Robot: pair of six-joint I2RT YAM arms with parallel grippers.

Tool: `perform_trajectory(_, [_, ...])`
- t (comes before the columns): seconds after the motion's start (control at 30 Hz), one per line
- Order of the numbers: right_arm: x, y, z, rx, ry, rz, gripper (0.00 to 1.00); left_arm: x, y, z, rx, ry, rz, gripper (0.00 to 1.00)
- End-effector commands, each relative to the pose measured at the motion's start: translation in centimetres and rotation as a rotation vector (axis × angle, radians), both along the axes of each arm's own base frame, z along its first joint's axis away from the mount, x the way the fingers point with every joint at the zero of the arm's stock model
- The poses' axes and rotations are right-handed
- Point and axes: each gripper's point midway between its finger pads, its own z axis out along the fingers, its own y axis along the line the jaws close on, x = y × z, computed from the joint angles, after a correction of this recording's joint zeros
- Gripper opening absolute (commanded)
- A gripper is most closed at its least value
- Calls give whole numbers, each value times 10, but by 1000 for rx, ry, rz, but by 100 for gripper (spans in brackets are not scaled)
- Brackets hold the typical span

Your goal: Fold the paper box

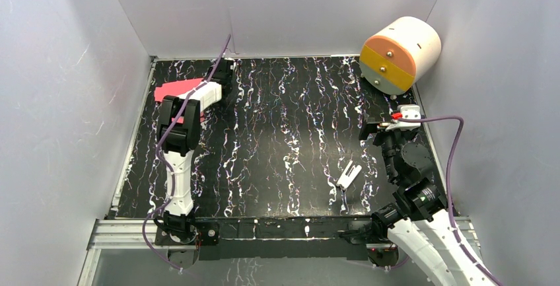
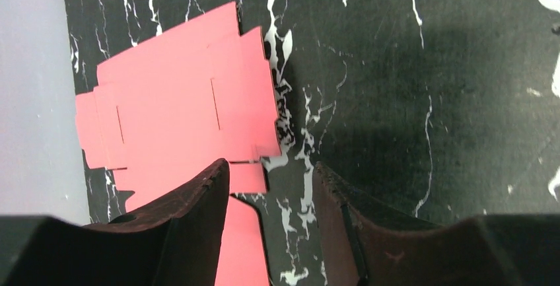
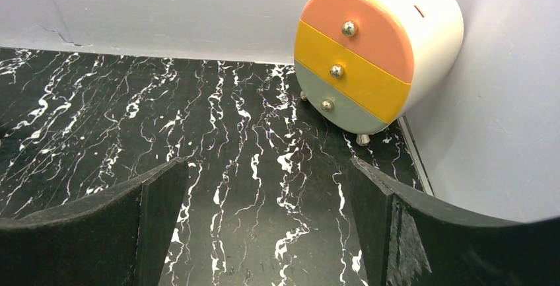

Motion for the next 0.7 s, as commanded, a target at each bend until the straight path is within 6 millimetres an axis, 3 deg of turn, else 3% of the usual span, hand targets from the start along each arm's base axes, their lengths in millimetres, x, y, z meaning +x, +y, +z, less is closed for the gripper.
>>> perform_trajectory(0.0, [1, -4, 9, 7, -34, -21, 99, 15, 13, 15, 78, -32, 29, 46])
perform_trajectory(0.23, [0, -5, 7, -1, -39, -23, 98, 22, 25, -3, 159, -13, 46, 36])
perform_trajectory(0.47, [-2, -6, 15, 16, -88, -20, 98, 22, 29, -16, 187, 15, 46, 7])
perform_trajectory(0.53, [-2, -5, 15, 17, -89, -16, 98, 19, 26, -14, 174, 14, 52, 1])
perform_trajectory(0.67, [-3, -4, 17, 22, -95, -8, 99, 9, 11, 0, 162, -7, 42, 0])
